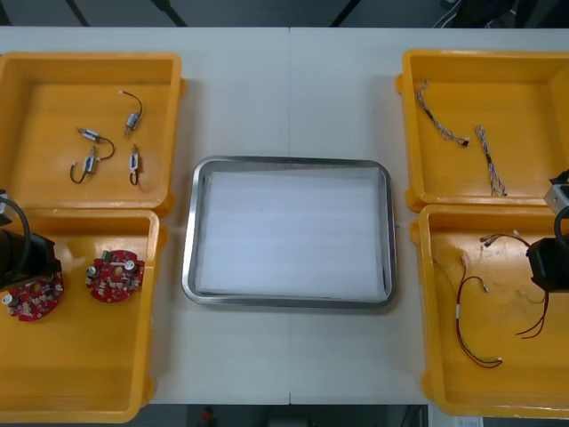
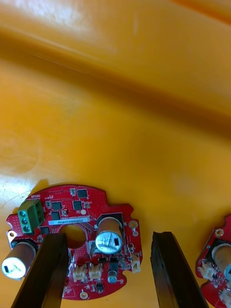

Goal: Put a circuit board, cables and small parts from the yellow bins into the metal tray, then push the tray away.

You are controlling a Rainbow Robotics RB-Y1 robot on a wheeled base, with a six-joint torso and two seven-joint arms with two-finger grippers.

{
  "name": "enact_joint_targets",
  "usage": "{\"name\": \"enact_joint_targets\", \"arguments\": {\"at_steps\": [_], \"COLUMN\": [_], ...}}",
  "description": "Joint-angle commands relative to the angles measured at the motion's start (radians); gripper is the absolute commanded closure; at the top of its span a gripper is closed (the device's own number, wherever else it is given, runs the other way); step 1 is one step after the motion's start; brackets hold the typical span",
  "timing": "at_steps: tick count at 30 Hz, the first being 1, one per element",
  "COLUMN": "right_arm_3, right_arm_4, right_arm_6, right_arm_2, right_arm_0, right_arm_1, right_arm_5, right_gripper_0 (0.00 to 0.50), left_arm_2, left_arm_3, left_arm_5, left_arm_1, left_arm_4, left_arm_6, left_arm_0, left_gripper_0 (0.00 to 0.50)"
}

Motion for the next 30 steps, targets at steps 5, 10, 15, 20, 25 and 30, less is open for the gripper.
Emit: {"name": "enact_joint_targets", "arguments": {"at_steps": [5,10,15,20,25,30], "right_arm_3": [-0.043,-0.043,-0.043,-0.043,-0.043,-0.043], "right_arm_4": [-0.100,-0.181,-0.244,-0.265,-0.267,-0.267], "right_arm_6": [0.053,0.063,0.079,0.091,0.086,0.091], "right_arm_2": [-0.053,-0.058,-0.050,0.006,0.057,0.066], "right_arm_0": [-0.077,-0.103,-0.127,-0.166,-0.201,-0.247], "right_arm_1": [-0.023,-0.032,-0.056,-0.118,-0.162,-0.165], "right_arm_5": [0.008,0.008,0.008,0.008,0.008,0.008], "right_gripper_0": [0.500,0.500,0.500,0.500,0.500,0.500], "left_arm_2": [-0.062,-0.062,-0.060,-0.062,-0.062,-0.062], "left_arm_3": [0.042,0.044,0.044,0.045,0.045,0.045], "left_arm_5": [-0.090,-0.090,-0.090,-0.090,-0.089,-0.089], "left_arm_1": [-0.009,-0.009,-0.009,-0.009,-0.009,-0.009], "left_arm_4": [-0.005,0.007,0.013,0.013,0.015,0.015], "left_arm_6": [0.126,0.137,0.142,0.146,0.143,0.140], "left_arm_0": [-0.025,-0.023,-0.025,-0.025,-0.025,-0.025], "left_gripper_0": [0.000,0.000,0.000,0.000,0.238,0.497]}}
